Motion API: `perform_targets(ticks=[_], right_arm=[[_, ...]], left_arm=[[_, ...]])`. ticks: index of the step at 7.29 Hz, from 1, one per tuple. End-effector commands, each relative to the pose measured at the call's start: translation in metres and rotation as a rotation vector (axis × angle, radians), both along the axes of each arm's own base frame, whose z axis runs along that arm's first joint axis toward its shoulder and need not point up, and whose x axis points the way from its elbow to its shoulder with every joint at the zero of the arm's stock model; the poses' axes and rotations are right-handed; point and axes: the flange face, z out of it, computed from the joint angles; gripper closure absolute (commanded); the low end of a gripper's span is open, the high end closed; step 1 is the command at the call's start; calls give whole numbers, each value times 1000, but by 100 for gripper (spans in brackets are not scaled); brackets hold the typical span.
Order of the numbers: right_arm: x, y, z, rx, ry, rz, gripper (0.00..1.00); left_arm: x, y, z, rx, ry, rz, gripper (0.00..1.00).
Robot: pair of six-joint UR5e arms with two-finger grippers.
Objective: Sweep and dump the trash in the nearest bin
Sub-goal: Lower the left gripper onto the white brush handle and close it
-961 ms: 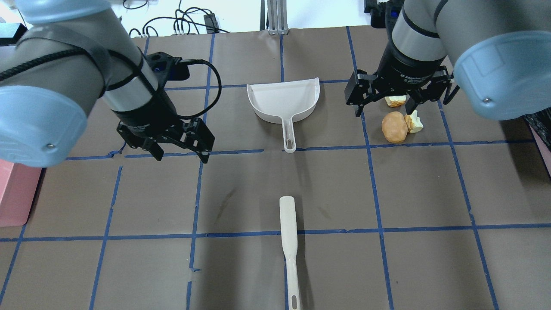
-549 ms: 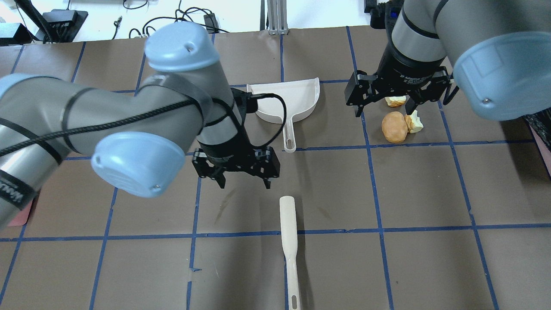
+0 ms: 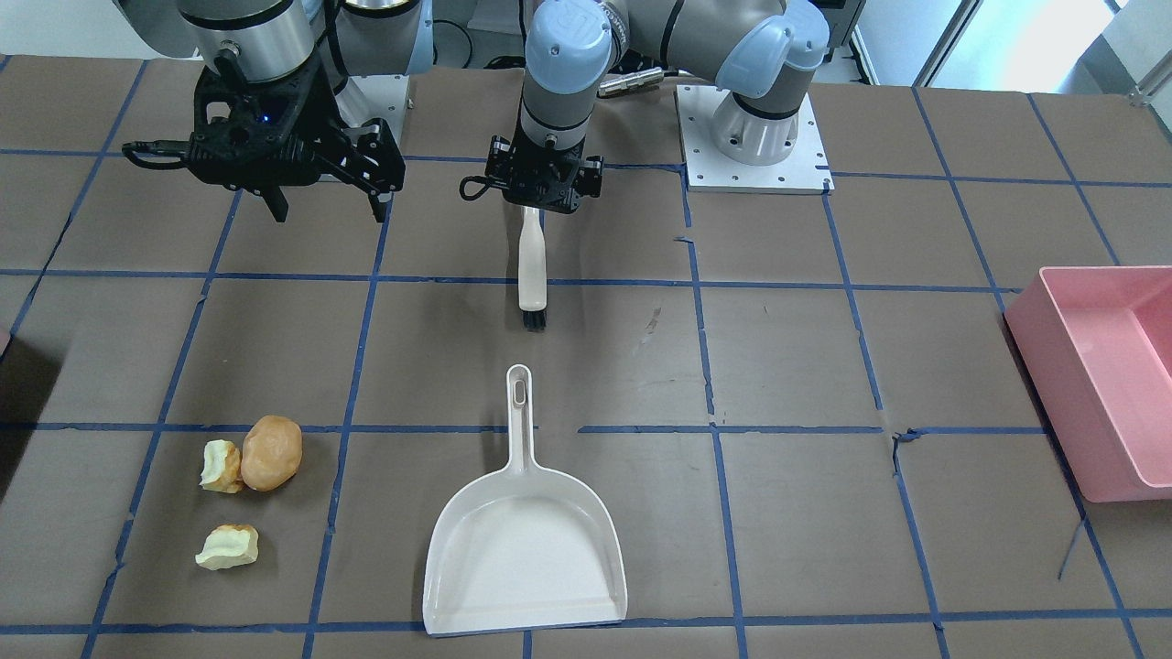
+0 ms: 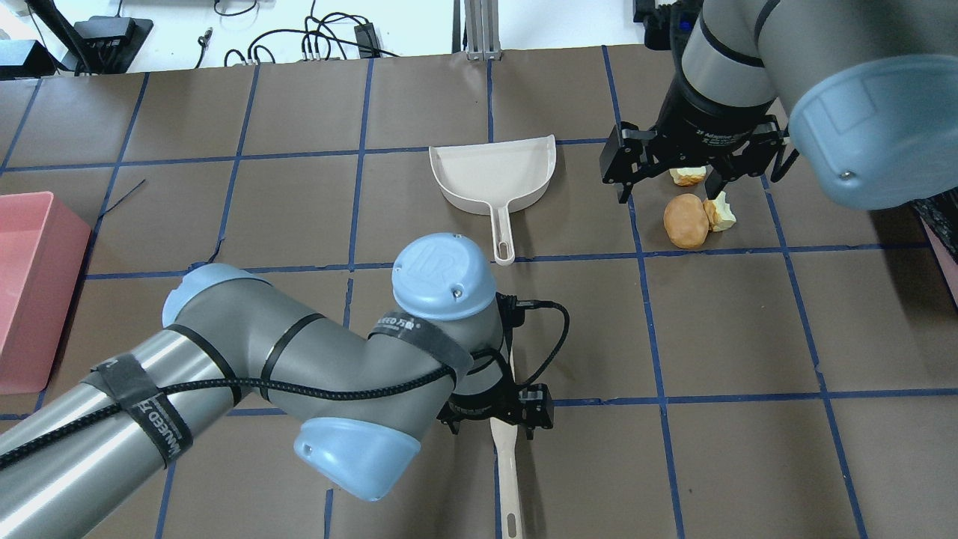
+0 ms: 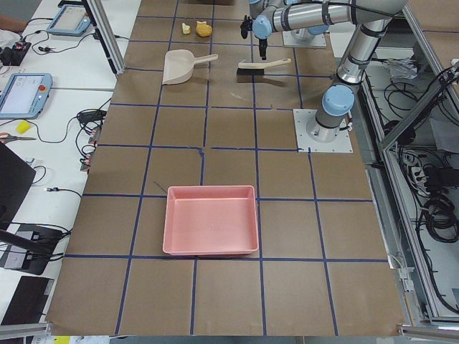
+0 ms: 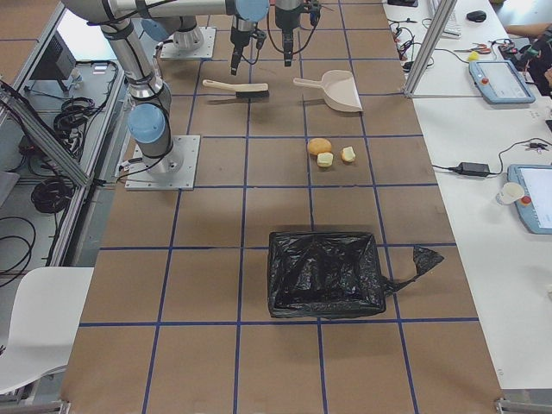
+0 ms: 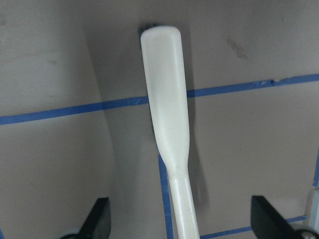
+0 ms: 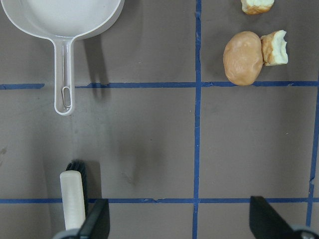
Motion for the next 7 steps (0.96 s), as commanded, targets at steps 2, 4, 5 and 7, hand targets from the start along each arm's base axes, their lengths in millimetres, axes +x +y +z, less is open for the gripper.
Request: perform_targets(ticks=[2, 4, 5, 7], right_arm=[[0, 1, 1, -2, 0, 0, 0], [0, 1, 1, -2, 0, 0, 0], [0, 1, 1, -2, 0, 0, 0], [0, 1, 1, -2, 1, 0, 0]], left_arm=[[-16, 29, -43, 47, -45, -15, 0], [-25, 31, -53, 49, -64, 43, 0], [-25, 33, -54, 56, -71, 71, 0], [-27, 38, -55, 60, -80, 88, 0]])
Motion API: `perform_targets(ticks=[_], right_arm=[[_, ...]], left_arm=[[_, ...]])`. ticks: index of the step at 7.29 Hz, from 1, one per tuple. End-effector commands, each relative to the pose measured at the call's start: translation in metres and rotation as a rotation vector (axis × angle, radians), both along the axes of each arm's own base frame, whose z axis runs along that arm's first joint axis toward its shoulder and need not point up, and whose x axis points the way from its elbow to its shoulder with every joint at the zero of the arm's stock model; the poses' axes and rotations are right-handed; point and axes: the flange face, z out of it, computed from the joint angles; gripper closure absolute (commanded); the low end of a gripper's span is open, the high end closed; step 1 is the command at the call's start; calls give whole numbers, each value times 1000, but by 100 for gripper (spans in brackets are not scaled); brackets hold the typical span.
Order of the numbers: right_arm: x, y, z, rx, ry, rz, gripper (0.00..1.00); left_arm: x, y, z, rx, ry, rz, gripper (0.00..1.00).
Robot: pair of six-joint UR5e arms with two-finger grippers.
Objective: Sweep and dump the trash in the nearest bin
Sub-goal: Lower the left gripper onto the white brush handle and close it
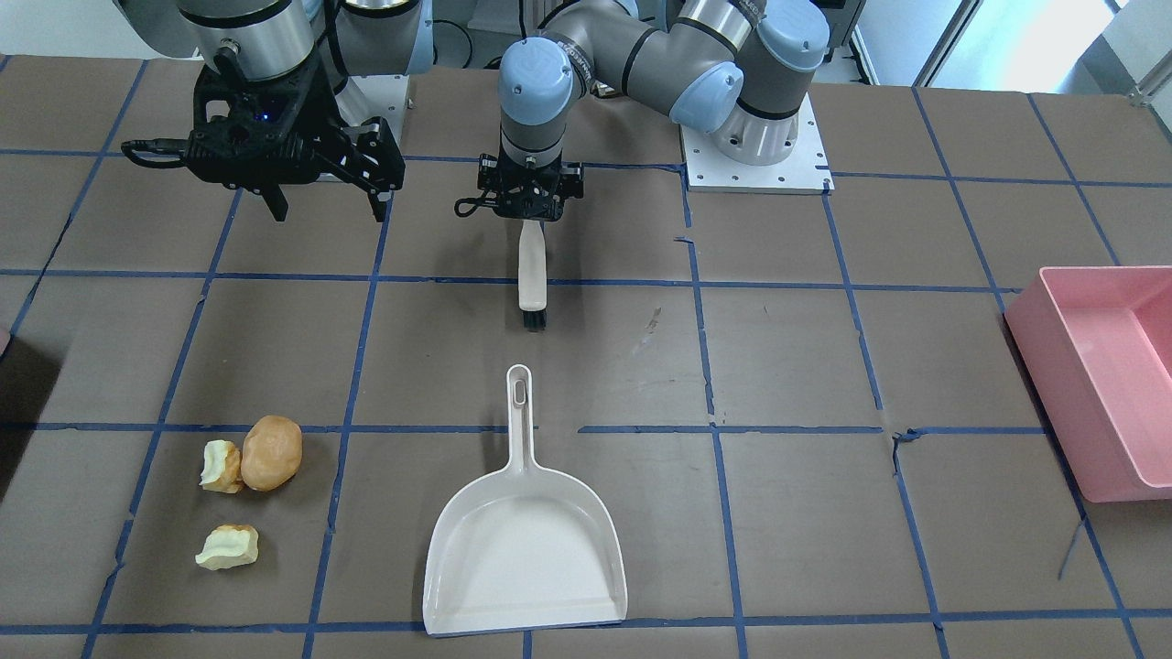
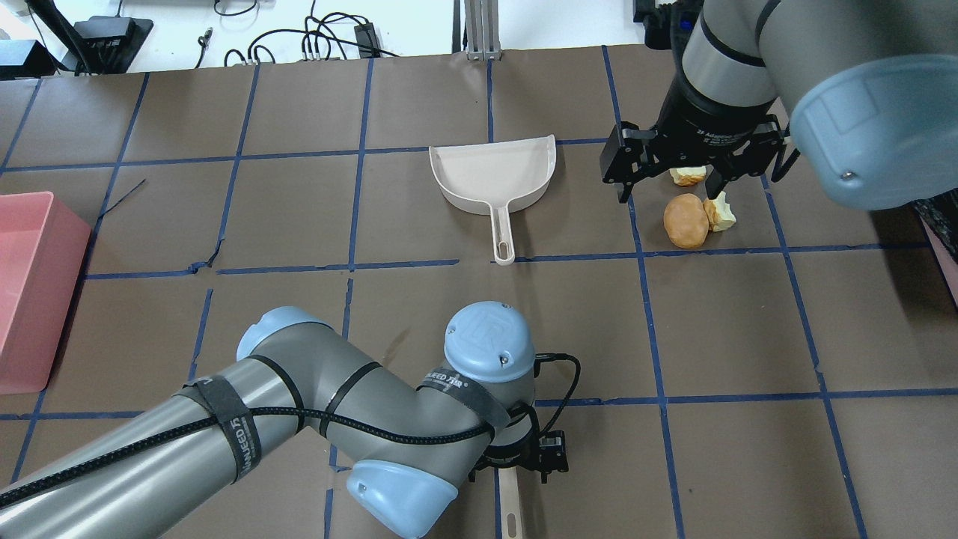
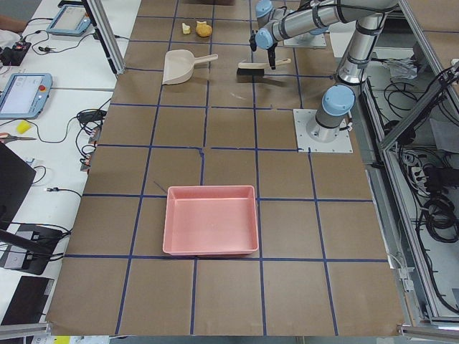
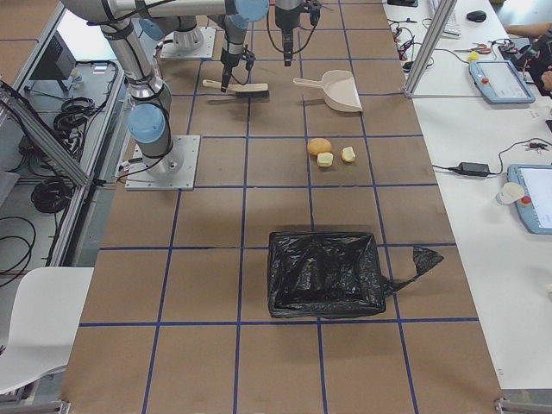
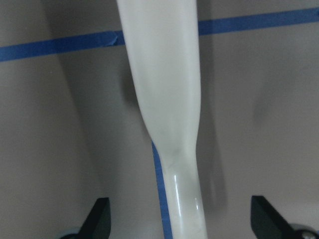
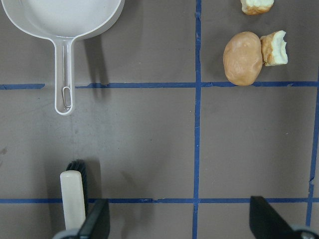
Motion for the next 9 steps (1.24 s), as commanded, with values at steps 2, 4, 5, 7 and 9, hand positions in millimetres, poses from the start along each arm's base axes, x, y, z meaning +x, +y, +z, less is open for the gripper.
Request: perform_targets(ticks=[2, 4, 5, 7, 9], right_arm=[[0, 0, 0, 0, 1, 0, 0], [0, 0, 0, 0, 1, 0, 0], [0, 0, 0, 1, 1, 0, 0], [1, 0, 0, 0, 0, 2, 0], [1, 0, 0, 0, -2, 2, 0]], left_arm=[[-5, 19, -5, 15, -20, -3, 0], [-8, 25, -5, 13, -26, -1, 0], [-10, 26, -5, 13, -29, 3, 0], [-9, 26, -2, 6, -25, 4, 0], [-9, 27, -3, 5, -27, -10, 1]])
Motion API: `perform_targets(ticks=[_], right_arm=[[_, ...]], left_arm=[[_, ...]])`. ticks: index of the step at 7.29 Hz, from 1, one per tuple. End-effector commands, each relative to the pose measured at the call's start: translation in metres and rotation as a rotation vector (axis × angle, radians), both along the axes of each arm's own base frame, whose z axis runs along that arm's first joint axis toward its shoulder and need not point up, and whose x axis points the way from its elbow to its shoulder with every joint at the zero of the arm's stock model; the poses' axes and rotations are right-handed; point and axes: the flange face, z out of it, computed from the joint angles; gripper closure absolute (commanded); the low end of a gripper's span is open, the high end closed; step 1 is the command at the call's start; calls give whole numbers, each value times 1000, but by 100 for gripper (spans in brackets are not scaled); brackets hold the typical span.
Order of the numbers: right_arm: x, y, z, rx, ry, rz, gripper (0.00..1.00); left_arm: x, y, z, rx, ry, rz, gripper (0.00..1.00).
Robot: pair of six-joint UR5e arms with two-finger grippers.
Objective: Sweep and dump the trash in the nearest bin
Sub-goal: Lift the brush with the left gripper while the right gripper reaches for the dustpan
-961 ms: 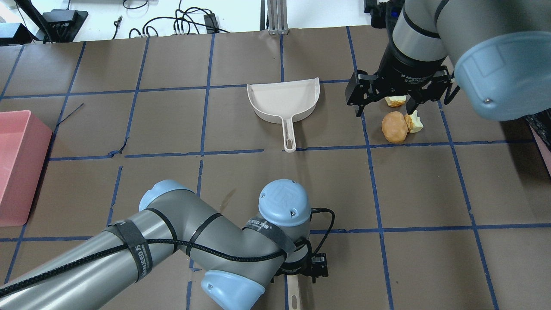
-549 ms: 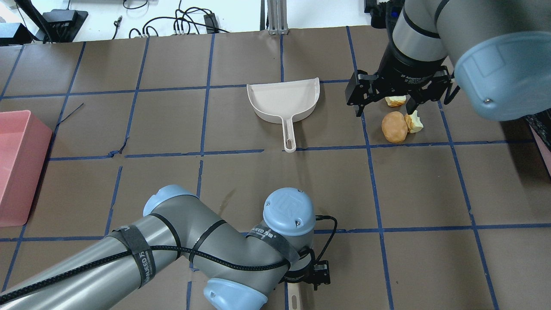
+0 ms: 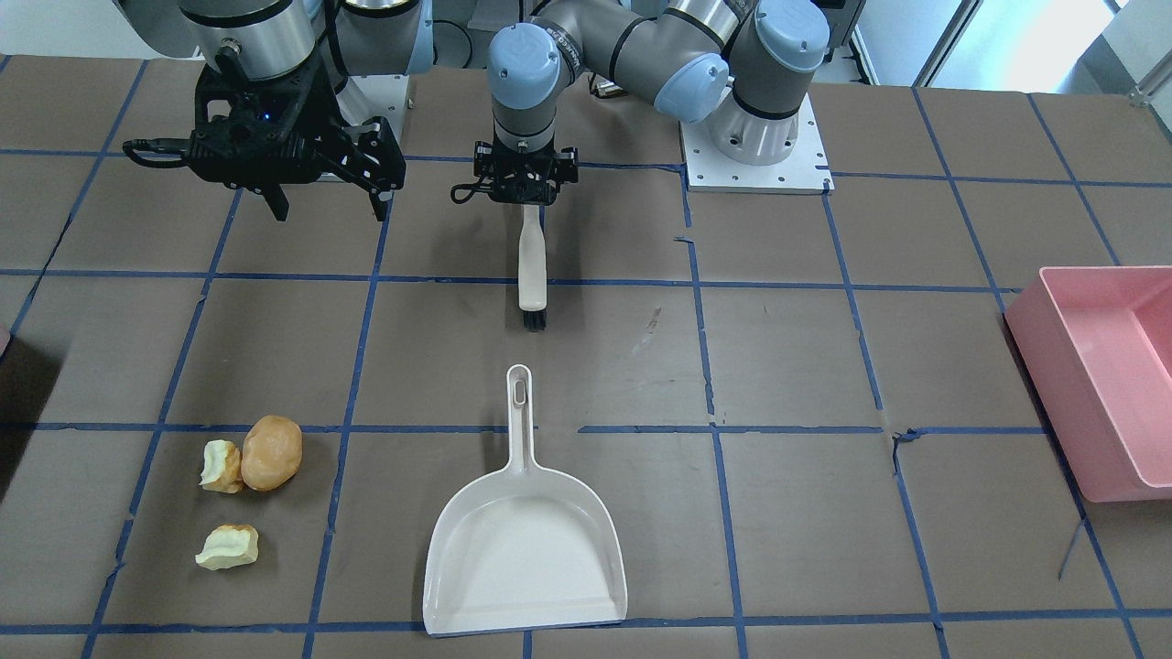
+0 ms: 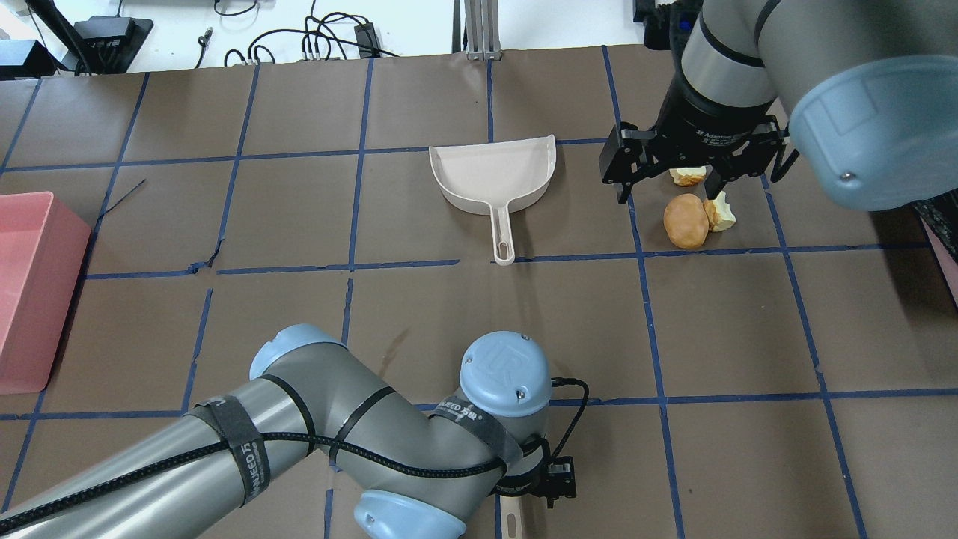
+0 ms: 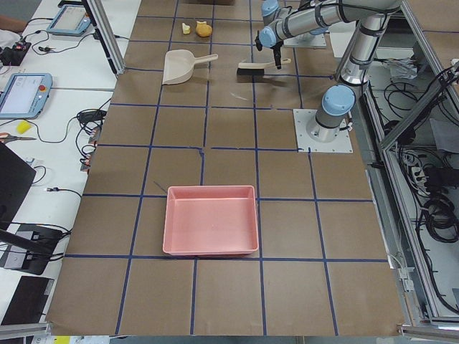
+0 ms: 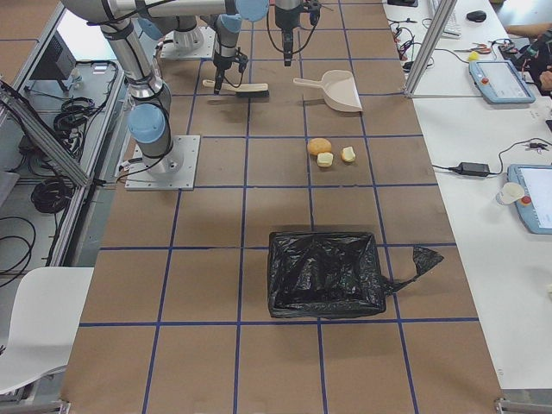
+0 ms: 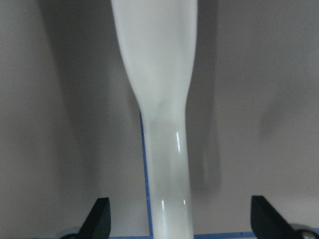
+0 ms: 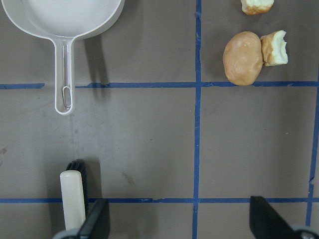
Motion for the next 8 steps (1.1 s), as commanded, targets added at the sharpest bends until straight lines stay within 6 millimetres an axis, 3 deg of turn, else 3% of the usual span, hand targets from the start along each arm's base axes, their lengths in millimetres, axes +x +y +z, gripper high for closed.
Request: perform_targets(ticks=[1, 2, 3, 5, 6, 8], right_arm=[[0, 0, 0, 0, -1, 0, 0], [0, 0, 0, 0, -1, 0, 0], [0, 0, 0, 0, -1, 0, 0], [0, 0, 0, 0, -1, 0, 0], [0, 0, 0, 0, -1, 0, 0], [0, 0, 0, 0, -1, 0, 0]], left_arm=[[0, 0, -1, -1, -3, -8, 2], [1, 0, -1, -1, -3, -9, 7], [0, 0, -1, -1, -3, -8, 27], [0, 1, -2, 6, -7, 14, 91], [0, 1, -2, 7, -8, 16, 100], [0, 0, 2, -6, -3, 15, 100]])
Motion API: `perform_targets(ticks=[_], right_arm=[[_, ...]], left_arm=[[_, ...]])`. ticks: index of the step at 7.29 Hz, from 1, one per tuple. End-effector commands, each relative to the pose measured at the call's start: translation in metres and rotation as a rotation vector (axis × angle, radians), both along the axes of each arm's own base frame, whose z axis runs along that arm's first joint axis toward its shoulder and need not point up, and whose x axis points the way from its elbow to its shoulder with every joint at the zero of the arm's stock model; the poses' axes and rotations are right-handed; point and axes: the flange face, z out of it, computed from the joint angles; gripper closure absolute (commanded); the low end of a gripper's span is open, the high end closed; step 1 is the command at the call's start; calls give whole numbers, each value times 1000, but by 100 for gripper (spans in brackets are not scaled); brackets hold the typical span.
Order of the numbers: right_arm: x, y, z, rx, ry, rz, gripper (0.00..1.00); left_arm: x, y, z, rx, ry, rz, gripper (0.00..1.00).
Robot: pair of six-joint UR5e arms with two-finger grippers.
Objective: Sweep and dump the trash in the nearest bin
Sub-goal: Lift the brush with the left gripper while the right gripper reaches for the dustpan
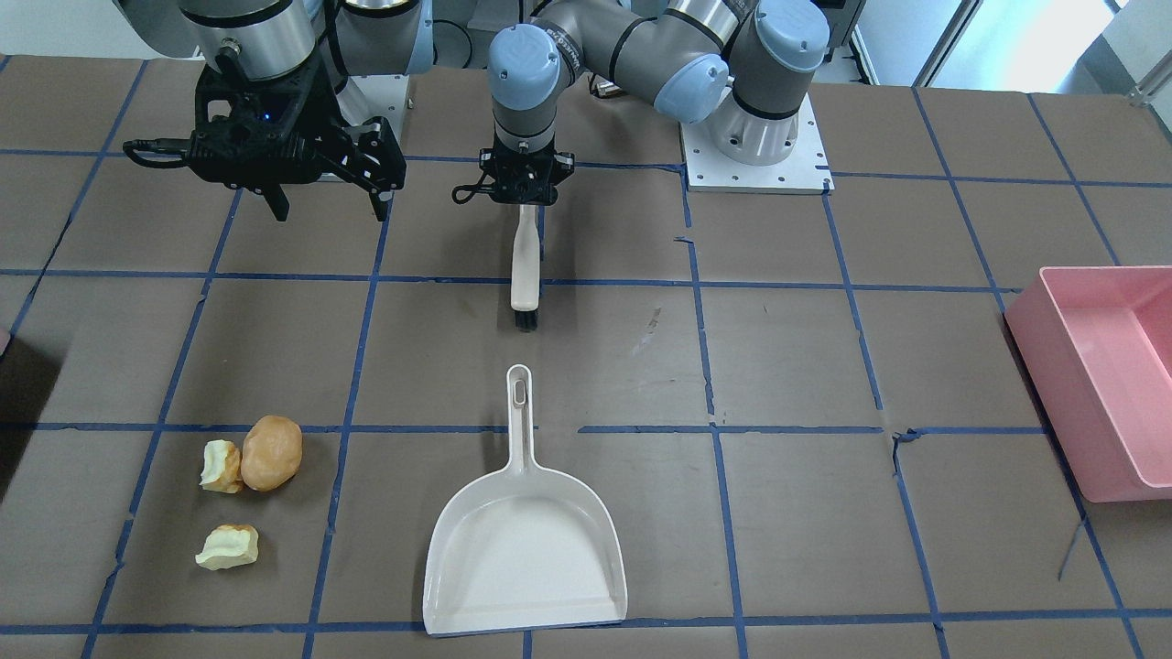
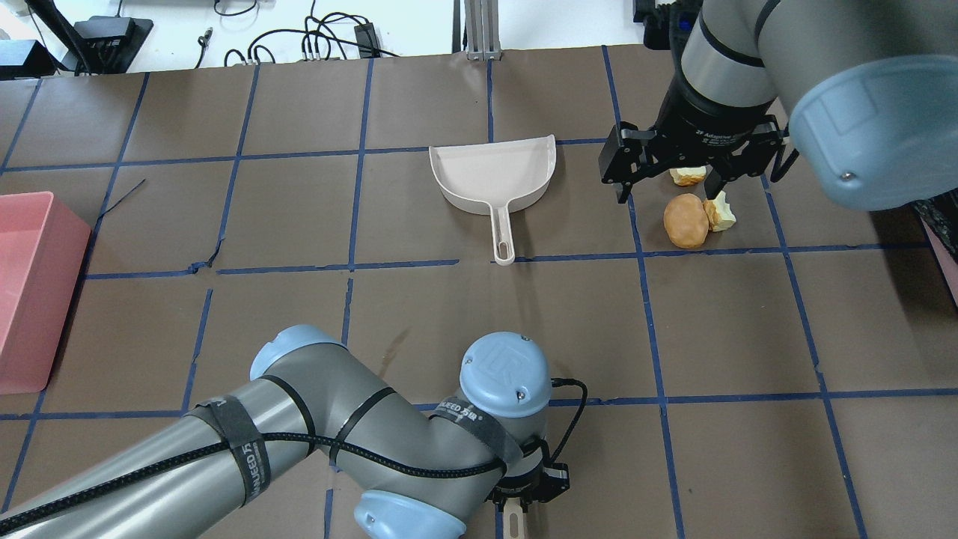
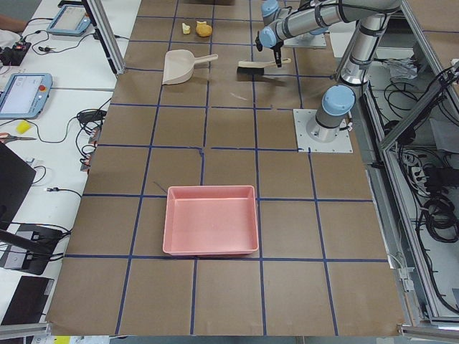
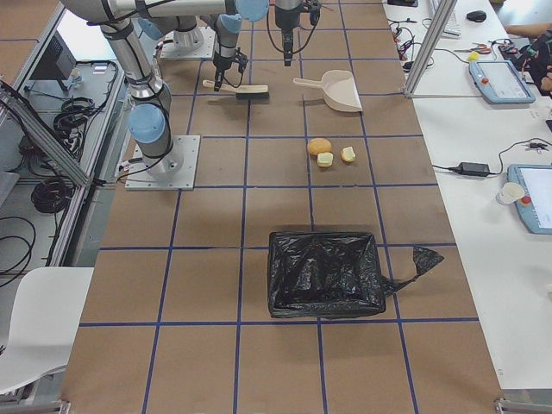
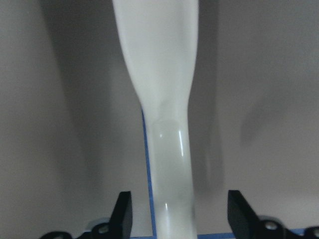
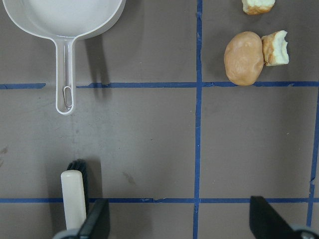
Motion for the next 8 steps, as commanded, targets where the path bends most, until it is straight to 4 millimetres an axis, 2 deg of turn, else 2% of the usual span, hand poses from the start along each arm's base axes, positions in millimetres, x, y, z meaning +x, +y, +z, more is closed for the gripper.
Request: perform_targets(ticks=[1, 3, 4, 5, 7, 8], right_arm=[[0, 0, 0, 0, 0, 0, 0], [0, 0, 0, 0, 0, 0, 0], [-3, -1, 0, 0, 5, -2, 1], [-9, -4, -1, 2, 10, 42, 3], [-36, -19, -8, -4, -21, 51, 6], [-31, -24, -22, -37, -124, 68, 6]], left_arm=[[0, -1, 6, -15, 11, 1, 100], [-2, -4, 23, -51, 30, -3, 100], [1, -2, 38, -71, 42, -2, 100], [6, -4, 60, -112, 36, -6, 100], [16, -11, 105, -147, -14, -18, 100], [19, -26, 129, -148, -26, -7, 100]])
